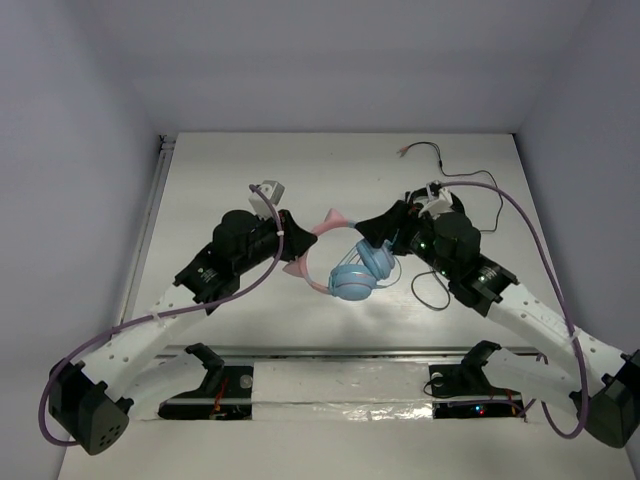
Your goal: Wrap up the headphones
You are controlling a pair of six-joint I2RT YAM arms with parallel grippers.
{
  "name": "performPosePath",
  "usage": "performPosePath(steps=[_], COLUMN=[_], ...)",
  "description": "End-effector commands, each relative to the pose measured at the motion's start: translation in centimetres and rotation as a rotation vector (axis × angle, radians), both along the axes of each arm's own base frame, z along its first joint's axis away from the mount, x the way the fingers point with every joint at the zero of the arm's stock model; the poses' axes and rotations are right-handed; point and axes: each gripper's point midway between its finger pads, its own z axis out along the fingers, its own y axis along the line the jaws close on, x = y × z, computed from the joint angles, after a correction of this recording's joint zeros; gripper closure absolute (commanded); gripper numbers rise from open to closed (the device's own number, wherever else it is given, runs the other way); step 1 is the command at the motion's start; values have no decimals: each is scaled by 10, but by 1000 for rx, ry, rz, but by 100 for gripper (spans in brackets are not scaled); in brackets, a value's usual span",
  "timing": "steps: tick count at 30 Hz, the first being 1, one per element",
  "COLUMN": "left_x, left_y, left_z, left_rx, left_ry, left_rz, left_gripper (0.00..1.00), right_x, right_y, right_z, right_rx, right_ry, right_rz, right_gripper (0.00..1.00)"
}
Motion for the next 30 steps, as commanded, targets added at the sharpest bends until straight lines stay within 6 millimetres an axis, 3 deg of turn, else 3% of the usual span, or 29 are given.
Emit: performPosePath(steps=[1,2,3,4,7,10,12,13,14,17,18,22,23,24,25,26,27,30], left_x=[1,1,1,2,1,1,0,0,0,-2,-5,-6,-3,-3,-6,-6,-8,-11], left_y=[-15,-16,-16,-17,-15,-13,-14,-14,-13,-11,-11,-8,-10,-13,-16,-18,-19,-22], left_z=[65,63,56,53,58,59,52,50,49,44,42,50,43,42,43,45,49,56], left_rx=[-205,-212,-206,-202,-205,-194,-188,-185,-185,-179,-185,-200,-186,-190,-195,-203,-216,-212], left_ry=[-151,-148,-136,-131,-143,-148,-133,-131,-136,-133,-134,-160,-141,-133,-127,-129,-127,-112], left_rz=[-42,-42,-44,-44,-38,-33,-41,-41,-40,-41,-46,-39,-39,-47,-69,-80,-92,-112], left_gripper=[100,100,100,100,100,100,100,100,100,100,100,100,100,100,100,100,100,100], right_x=[-9,-11,-25,-27,-28,-36,-24,-24,-26,-30,-19,-21,-21,-24,-23,-19,-11,-5], right_y=[-11,-7,4,3,-8,-9,-15,-16,-14,-32,-48,-41,-40,-36,-36,-39,-48,-62], right_z=[-2,16,49,70,87,77,40,38,38,87,78,34,35,36,46,41,24,0], right_rx=[86,146,254,286,292,355,302,310,328,314,284,304,320,321,301,260,209,143], right_ry=[41,4,-55,-79,-76,-44,30,34,50,-106,-95,8,5,9,-8,4,50,40], right_rz=[-5,29,140,139,91,96,33,65,102,67,-47,27,48,89,89,68,-9,-85], right_gripper=[7,6,7,7,6,7,7,7,10,10,9,16,24,24,24,21,19,16])
